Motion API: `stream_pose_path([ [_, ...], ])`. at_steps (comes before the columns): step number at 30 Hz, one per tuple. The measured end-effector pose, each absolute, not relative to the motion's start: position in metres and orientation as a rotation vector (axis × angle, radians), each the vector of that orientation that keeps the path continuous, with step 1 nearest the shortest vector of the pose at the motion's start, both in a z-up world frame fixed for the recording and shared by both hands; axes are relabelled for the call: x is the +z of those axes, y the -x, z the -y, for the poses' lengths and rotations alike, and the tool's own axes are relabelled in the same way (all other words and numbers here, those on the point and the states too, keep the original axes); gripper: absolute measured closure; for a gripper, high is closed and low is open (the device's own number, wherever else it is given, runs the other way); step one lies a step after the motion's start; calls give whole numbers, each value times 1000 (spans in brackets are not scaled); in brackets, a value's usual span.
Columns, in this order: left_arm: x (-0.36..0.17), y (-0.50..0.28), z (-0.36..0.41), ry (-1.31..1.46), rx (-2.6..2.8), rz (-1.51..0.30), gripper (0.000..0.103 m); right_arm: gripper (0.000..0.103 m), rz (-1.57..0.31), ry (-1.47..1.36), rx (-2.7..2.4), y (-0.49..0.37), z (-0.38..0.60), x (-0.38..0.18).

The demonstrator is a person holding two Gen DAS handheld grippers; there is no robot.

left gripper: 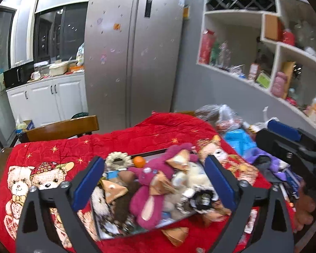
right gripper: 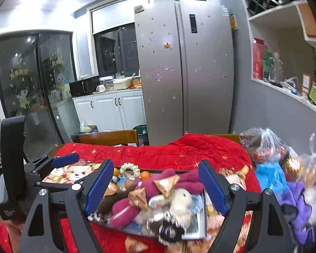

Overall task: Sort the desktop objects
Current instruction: 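Withdraw both open tools from the tray back toward the loose objects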

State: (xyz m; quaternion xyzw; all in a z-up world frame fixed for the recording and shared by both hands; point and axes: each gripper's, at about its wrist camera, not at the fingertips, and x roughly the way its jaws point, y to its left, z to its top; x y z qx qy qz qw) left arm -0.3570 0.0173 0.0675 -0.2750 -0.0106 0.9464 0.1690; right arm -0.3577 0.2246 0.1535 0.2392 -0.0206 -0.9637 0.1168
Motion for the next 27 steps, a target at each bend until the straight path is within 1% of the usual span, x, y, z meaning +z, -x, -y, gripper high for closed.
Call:
stream_pose_path([
  [2,73,333,-21,745,2681,27,1,18,51,-684,-2839,341,-232,159],
  [5,73,298,-26,721,2711,-36,1,18,17,-671,-2881,316,-237,160],
  [7,61,271,-27,723,2798,-123,1,17,38,-695,-2907,302,-242,154],
  [9,43,242,-25,728,2888,-161,0,17,46,-775,-2948,284,-242,140],
  [13,-2,200,-13,799,2821,-47,1,17,123,-738,-2929,241,-249,100],
  [16,-23,197,-12,871,2746,29,1,17,123,-759,-2887,237,-248,75],
  [25,-56,235,-23,975,2721,60,1,17,81,-850,-2836,253,-250,45],
  [27,-60,245,-27,986,2713,58,1,17,100,-881,-2809,259,-252,39],
])
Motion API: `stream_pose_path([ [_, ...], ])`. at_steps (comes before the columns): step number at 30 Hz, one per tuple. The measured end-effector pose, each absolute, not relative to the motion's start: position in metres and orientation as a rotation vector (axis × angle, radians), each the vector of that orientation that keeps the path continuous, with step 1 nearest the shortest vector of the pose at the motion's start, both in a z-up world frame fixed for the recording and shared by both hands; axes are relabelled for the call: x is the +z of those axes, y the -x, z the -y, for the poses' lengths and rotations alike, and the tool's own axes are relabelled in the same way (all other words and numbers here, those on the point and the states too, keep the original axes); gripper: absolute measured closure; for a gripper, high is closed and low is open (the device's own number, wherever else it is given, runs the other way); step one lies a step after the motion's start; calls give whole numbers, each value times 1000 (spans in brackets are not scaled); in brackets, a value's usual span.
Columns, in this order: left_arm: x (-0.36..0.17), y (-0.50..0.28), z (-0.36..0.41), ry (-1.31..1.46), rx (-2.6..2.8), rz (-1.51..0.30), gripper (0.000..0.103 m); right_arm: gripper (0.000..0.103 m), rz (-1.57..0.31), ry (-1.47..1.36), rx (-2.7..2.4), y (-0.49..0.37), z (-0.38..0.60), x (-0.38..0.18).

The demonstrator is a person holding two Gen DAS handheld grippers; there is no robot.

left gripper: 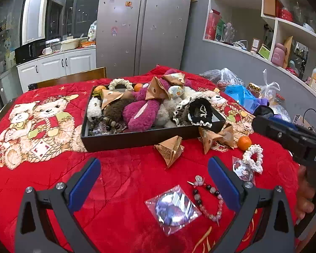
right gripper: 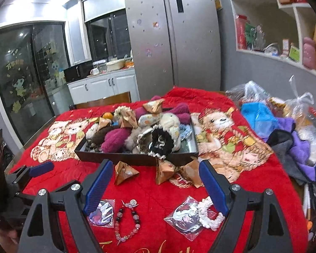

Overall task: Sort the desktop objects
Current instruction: 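Withdraw both open tools from the tray back toward the loose objects, then grasp a gold paper triangle packet with left tool while right tool grasps another packet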

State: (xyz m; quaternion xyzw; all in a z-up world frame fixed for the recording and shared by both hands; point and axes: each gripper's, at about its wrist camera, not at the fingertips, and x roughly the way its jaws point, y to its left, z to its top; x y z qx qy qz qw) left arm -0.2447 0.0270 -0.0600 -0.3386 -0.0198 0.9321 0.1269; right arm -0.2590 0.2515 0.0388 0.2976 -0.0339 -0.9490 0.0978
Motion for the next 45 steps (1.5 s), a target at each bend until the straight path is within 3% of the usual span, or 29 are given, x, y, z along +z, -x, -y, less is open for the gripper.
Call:
stream_pose_path([
  [18,-111,336,-59,1199,2607,-32,1,17,145,-1053,-2600,343,-246,-5],
  [32,-140,360,-72,1330,2539,-131,1,17,67,-1201,-2565,371,-234,-63],
  [45,-143,358,-73,1340,2547,-160,1,17,104,-1199,-2557,370,-239,-66],
])
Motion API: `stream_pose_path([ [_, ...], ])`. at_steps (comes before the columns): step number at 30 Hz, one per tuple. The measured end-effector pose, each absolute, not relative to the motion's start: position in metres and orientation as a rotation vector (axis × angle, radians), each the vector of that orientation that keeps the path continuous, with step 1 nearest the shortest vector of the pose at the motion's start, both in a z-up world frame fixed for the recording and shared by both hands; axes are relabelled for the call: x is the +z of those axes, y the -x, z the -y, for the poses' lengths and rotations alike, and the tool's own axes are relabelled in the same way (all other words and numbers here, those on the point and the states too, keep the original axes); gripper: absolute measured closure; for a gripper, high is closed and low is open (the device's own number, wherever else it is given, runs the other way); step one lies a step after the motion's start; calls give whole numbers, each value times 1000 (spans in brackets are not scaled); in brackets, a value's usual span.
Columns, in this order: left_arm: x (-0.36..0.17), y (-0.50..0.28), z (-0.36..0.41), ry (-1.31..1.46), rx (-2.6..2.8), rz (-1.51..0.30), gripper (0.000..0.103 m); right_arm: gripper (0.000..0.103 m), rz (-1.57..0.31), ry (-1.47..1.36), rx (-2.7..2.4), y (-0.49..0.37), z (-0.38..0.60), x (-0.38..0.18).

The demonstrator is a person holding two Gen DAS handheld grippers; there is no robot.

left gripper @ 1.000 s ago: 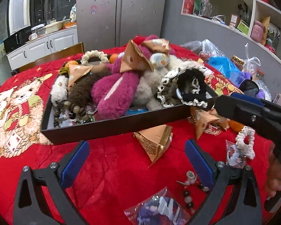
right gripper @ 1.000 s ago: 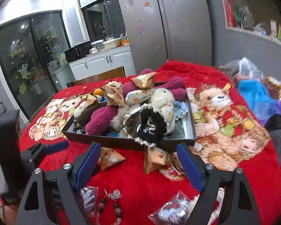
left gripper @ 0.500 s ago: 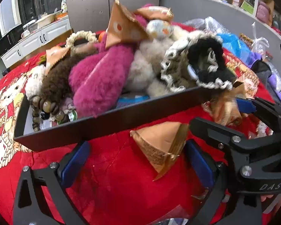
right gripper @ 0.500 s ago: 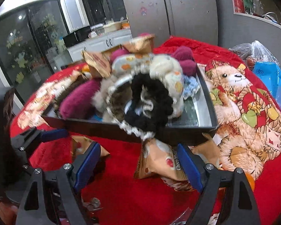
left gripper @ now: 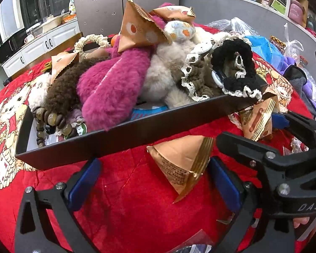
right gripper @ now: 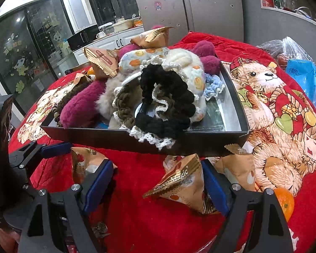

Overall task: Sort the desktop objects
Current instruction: 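Grasp a gold paper triangle packet with left tool while right tool grasps another packet, then lift the packet with left tool while right tool lifts its packet toward the tray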

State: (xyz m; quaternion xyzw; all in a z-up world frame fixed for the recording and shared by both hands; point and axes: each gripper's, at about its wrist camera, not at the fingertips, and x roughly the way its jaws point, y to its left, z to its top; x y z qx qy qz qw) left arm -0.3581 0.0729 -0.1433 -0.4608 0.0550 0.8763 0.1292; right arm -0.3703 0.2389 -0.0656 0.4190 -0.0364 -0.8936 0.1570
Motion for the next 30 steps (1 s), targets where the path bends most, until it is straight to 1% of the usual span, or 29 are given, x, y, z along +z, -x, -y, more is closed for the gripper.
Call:
stream_pose_path([
  [3,-143,357,-73,1335,2557,-164,4,18,135,-1195,-2556,368,-243,-66],
  [4,-142,357,-75,1330,2561,-165,8,21,144,-1198,-2557,367,-244,-67],
  [5,-142,355,-75,1325,2568,-166,12,25,147,-1201,-2565,367,-246,-67],
  [6,-141,354,-75,1317,2573,-165,15,37,138,-1210,-2589,365,-247,-67],
  [7,-140,353,-75,1309,2581,-166,24,51,133,-1219,-2607,365,-248,-66],
  [8,-139,351,-74,1300,2592,-169,36,58,132,-1230,-2633,364,-250,-66],
  [9,-137,349,-74,1284,2594,-171,45,63,137,-1237,-2648,363,-253,-66],
  [10,-136,348,-75,1270,2590,-172,63,67,153,-1235,-2642,361,-257,-66],
  [13,-135,347,-77,1265,2595,-188,64,69,145,-1235,-2651,358,-258,-65],
  [18,-132,346,-71,1257,2608,-133,69,71,67,-1225,-2680,351,-250,-60],
  [24,-118,334,-70,1171,2644,-141,70,71,44,-1182,-2666,345,-242,-49],
  [28,-104,327,-67,1123,2643,-87,69,71,64,-1119,-2666,339,-240,-36],
  [30,-99,324,-68,1119,2663,-98,69,71,60,-1097,-2674,337,-241,-32],
])
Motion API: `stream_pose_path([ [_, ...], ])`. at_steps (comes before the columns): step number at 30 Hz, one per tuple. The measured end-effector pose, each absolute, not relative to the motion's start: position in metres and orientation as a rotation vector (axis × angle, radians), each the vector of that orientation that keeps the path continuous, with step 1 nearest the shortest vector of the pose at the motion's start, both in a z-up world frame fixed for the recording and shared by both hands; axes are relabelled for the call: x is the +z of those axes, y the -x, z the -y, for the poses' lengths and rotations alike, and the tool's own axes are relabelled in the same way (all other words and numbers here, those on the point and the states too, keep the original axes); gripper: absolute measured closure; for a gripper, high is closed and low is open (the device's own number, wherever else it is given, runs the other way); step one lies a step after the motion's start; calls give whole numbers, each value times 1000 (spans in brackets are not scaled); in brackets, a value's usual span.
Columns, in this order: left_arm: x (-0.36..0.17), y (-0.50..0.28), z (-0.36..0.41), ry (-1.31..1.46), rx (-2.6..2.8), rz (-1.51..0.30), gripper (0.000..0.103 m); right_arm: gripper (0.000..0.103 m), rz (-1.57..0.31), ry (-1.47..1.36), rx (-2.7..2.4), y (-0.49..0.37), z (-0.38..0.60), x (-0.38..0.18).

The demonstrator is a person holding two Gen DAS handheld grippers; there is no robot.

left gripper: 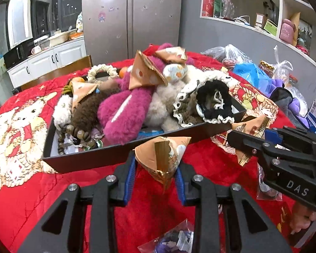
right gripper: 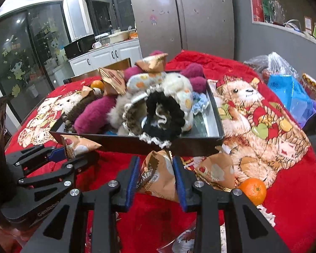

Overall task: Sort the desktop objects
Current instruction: 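Lift the packet with left tool while right tool lifts its packet toward the tray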

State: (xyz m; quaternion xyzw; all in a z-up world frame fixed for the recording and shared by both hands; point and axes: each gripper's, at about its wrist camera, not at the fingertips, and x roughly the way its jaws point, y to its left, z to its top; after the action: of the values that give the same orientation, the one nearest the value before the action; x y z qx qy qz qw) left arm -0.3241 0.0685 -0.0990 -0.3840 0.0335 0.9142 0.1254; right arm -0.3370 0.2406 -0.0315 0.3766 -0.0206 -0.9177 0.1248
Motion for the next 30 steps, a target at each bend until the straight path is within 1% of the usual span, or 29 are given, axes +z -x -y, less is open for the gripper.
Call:
stream_pose_path([
  [2,-97,320,-70,1117,2686,-138,69,70,83,-1083,-2671,336,-242,-29],
  [5,-95,315,-73,1096,2684,-144,69,70,75,-1072,-2671,335,-241,-26],
  [7,-96,315,-72,1095,2677,-119,69,71,50,-1068,-2671,334,-238,-25],
  [16,-103,318,-62,1126,2676,-65,69,71,64,-1086,-2649,336,-238,-28],
  [24,-93,316,-47,1072,2742,33,69,70,43,-995,-2615,328,-226,-20],
  [30,-82,319,-34,1078,2758,23,69,70,48,-940,-2572,321,-213,-14],
])
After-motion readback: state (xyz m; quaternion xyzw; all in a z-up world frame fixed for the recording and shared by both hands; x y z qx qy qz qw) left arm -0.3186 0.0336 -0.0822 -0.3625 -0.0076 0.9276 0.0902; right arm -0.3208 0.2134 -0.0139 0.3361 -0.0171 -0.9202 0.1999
